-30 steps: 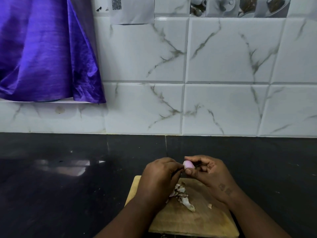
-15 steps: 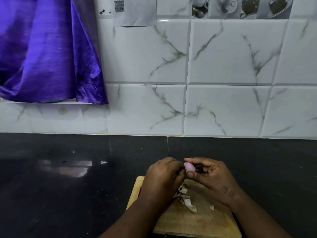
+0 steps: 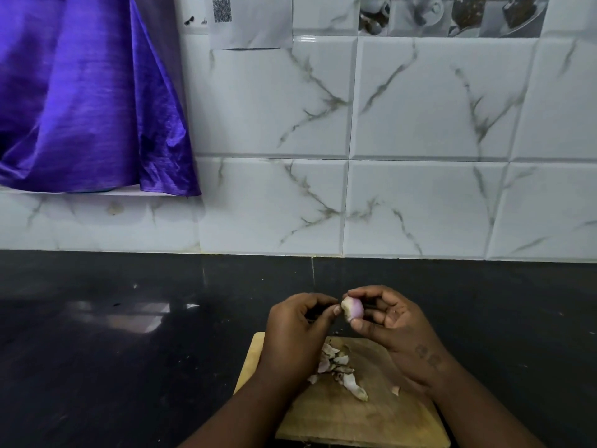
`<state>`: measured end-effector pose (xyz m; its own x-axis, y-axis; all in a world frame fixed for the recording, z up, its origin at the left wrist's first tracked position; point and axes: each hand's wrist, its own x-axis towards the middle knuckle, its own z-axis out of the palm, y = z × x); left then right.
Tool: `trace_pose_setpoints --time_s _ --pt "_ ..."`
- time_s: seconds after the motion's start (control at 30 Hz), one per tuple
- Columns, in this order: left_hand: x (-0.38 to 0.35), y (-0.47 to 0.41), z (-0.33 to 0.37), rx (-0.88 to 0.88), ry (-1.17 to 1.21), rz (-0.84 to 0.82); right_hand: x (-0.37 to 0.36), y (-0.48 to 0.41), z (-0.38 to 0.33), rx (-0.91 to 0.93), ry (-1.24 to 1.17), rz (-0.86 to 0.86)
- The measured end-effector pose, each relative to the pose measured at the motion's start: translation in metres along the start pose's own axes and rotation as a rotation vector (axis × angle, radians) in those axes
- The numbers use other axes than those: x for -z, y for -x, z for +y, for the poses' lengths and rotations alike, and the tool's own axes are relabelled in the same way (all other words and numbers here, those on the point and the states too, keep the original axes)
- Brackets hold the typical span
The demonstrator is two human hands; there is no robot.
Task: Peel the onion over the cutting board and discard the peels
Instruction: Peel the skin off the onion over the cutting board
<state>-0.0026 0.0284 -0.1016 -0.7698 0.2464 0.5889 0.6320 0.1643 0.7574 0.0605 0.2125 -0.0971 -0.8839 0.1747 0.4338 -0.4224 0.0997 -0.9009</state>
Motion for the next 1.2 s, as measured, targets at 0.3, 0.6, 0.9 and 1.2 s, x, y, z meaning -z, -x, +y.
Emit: trace_pose_setpoints --time_s 0.3,0.6,0.9,1.2 --pt "0.003 0.001 0.002 0.002 -0.082 -0.026 -0.004 0.003 -0.007 -0.024 0.113 -0.002" --pt "0.001 -0.001 0.000 0.008 -0.016 -0.020 -0.007 0.003 -0.007 -0.035 0.063 0.027" --pt "-0.003 -0.004 0.001 0.223 0.382 -0.061 -0.009 -0.001 -0.008 -0.151 -0.301 0.060" --pt "-0.003 -0.005 0.003 0.164 0.326 -0.067 -0.010 0.003 -0.009 -0.121 -0.179 0.010"
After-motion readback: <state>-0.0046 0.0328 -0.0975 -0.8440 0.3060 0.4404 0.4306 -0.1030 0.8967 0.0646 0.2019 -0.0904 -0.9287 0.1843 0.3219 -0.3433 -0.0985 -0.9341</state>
